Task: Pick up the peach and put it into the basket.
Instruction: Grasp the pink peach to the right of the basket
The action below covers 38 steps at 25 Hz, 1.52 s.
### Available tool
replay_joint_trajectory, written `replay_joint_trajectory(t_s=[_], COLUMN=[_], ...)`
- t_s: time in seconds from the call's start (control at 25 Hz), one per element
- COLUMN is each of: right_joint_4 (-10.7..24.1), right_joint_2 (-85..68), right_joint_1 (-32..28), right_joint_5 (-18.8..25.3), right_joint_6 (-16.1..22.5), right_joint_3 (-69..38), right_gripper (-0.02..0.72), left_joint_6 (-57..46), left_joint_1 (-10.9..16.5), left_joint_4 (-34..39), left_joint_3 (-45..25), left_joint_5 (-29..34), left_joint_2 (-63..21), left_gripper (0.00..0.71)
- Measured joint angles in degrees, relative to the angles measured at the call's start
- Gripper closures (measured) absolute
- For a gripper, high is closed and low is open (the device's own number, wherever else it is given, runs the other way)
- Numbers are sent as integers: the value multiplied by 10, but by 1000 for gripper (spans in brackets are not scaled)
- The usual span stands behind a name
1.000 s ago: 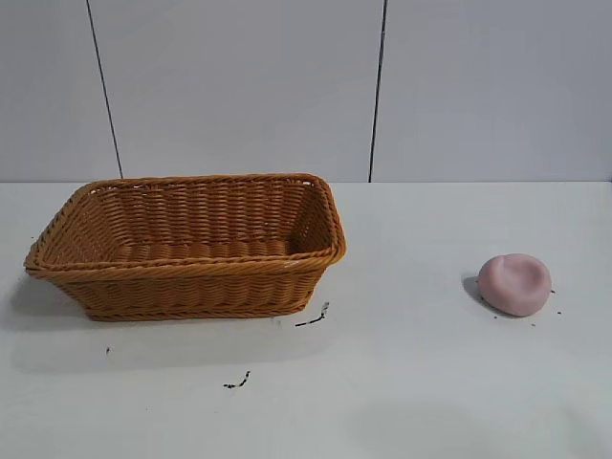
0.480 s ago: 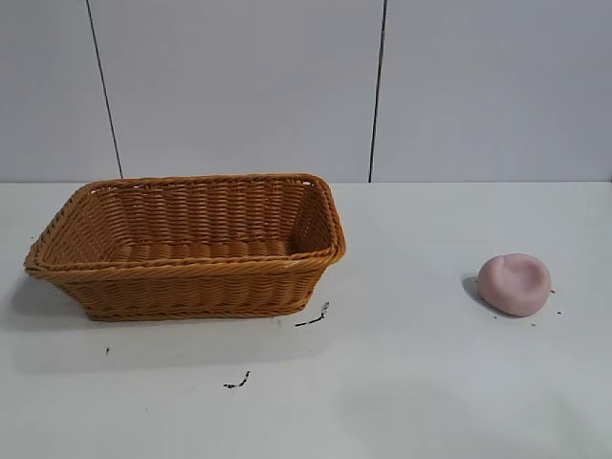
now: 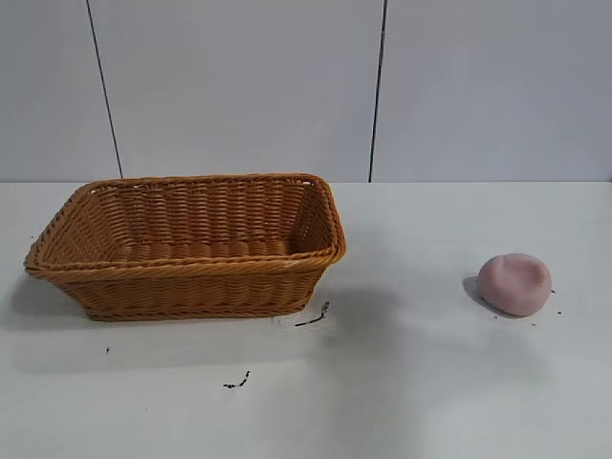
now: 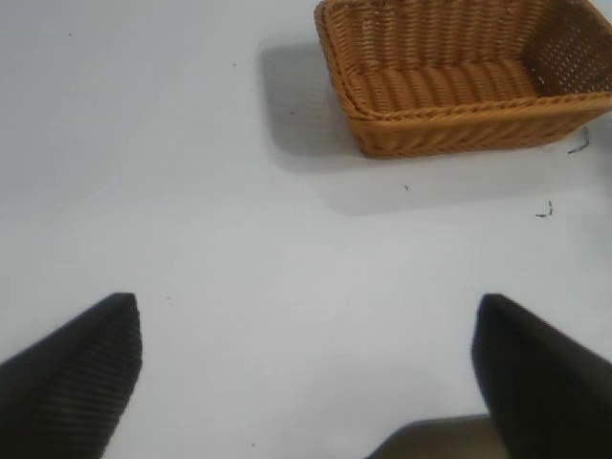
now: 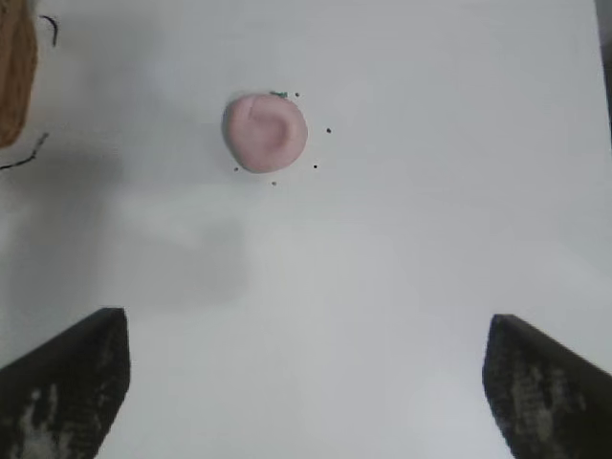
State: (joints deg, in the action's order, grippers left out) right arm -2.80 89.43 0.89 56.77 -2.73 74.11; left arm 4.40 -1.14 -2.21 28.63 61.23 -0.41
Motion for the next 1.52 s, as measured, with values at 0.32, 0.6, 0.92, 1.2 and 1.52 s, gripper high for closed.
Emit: replay_joint_trajectory(t_s=[0.32, 0.6, 0.92, 1.2, 1.52], right_joint_4=[6, 22, 20, 12, 9], right_joint_2=[106, 145, 238, 323, 328], right_joint_1=[24, 35, 35, 35, 35], right_joint_5=[6, -45, -105, -131, -139], right_joint_6=[-7, 1, 3, 3, 3], right_joint_3=[37, 38, 40, 40, 40], right_gripper=[14, 14, 14, 14, 527], left_joint_6=[0, 0, 0, 0, 0], left_joint_1=[0, 0, 0, 0, 0], left_joint_4=[0, 0, 0, 0, 0], left_joint_3=[0, 0, 0, 0, 0], left_joint_5=[0, 0, 0, 0, 0], left_joint_2=[0, 0, 0, 0, 0], left_gripper=[18, 18, 18, 18, 18])
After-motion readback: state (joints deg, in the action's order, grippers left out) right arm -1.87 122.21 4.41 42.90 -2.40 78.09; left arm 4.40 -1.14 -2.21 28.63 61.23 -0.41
